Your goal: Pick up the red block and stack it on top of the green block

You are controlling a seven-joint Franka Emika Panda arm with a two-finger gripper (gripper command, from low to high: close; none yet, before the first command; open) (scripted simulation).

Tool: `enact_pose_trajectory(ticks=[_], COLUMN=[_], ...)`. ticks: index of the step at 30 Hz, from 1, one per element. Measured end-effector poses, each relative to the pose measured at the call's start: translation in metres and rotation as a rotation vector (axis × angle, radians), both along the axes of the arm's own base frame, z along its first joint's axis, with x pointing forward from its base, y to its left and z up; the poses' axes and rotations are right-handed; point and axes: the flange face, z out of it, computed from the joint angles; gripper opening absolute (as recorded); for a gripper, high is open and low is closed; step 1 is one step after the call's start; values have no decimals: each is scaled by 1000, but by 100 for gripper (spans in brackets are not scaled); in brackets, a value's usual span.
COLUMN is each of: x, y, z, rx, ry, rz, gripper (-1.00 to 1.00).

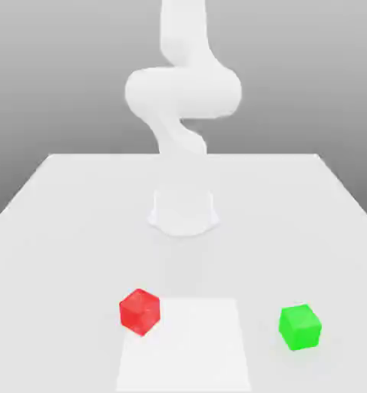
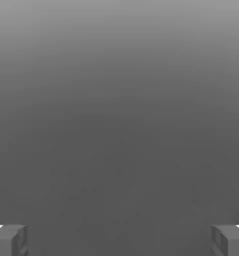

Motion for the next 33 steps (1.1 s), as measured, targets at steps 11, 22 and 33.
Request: enact_pose_trajectory(ticks=[11,22,33], x=[55,-11,-13], y=[-51,-72,-72], z=[-274,-479,-515], rx=[100,237,236], ry=[403,685,688], rz=[-304,-526,-527], gripper=[0,0,-100])
